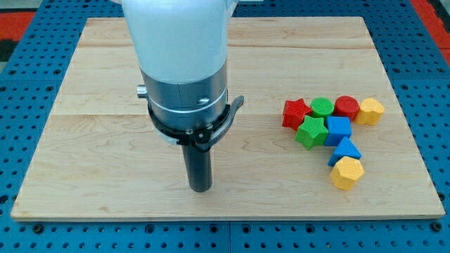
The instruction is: Push group of blocks up
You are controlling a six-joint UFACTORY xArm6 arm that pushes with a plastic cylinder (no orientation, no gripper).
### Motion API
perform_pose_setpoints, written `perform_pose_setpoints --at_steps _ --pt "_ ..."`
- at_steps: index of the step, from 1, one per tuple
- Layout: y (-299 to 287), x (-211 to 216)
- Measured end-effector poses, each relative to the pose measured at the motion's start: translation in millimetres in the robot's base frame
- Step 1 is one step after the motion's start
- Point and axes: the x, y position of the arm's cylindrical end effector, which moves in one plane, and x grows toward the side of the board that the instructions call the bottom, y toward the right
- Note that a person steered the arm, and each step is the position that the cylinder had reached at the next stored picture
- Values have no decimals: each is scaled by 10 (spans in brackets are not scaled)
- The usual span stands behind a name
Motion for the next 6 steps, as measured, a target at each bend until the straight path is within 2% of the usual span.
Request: perform_pose_setpoints --at_steps 2,6 --pt "279 238" --pt "590 213"
